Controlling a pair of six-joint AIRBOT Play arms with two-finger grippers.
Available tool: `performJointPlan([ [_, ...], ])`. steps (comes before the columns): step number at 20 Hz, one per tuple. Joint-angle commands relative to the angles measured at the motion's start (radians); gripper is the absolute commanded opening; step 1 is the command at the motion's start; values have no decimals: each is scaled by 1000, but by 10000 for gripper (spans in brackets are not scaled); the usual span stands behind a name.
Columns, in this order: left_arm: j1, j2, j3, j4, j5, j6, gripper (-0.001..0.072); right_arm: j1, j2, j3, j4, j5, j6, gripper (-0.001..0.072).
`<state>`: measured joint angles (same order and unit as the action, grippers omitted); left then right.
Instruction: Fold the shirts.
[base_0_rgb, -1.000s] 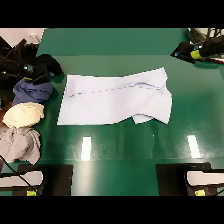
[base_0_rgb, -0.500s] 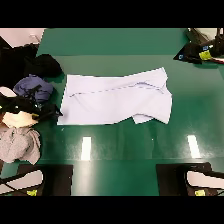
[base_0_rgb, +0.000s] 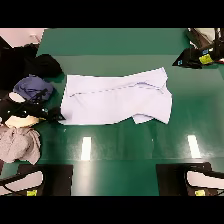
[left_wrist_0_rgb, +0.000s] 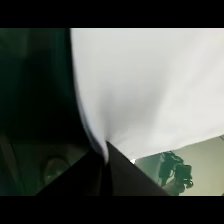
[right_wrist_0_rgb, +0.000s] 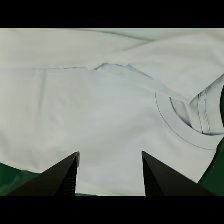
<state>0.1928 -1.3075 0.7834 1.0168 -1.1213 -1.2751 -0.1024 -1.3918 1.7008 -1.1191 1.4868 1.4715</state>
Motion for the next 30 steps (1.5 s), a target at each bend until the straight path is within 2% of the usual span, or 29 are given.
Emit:
performJointPlan([
  [1,-25,3,11,-43,10,-8,23,-34,30,-89,-6,36,0,450],
  [5,-25,4,103,-45,-56,-7,23,-134,144,-450,-5,-43,-1,449],
  [11,-25,4,158,-75,-74,-7,23,-239,272,-1027,56,-288,-31,450],
  [16,-25,4,158,-77,-80,-8,23,-238,225,-1177,267,-446,-142,450],
  [20,-25,4,158,-77,-98,-7,23,-238,216,-1169,315,-503,-154,448],
  [21,-25,4,158,-77,-98,-7,23,-238,217,-1160,314,-505,-154,423],
  [23,-25,4,158,-77,-98,-8,23,-238,217,-1138,305,-504,-154,286],
  [24,-25,4,158,-77,-98,-8,23,-238,217,-1126,304,-505,-154,256],
  [25,-25,4,158,-77,-98,-8,23,-238,217,-1114,304,-507,-158,142],
  [27,-25,4,158,-77,-98,-7,23,-238,217,-1090,305,-507,-178,17],
  [30,-25,5,160,-77,-93,-8,23,-238,217,-1055,304,-498,-180,15],
])
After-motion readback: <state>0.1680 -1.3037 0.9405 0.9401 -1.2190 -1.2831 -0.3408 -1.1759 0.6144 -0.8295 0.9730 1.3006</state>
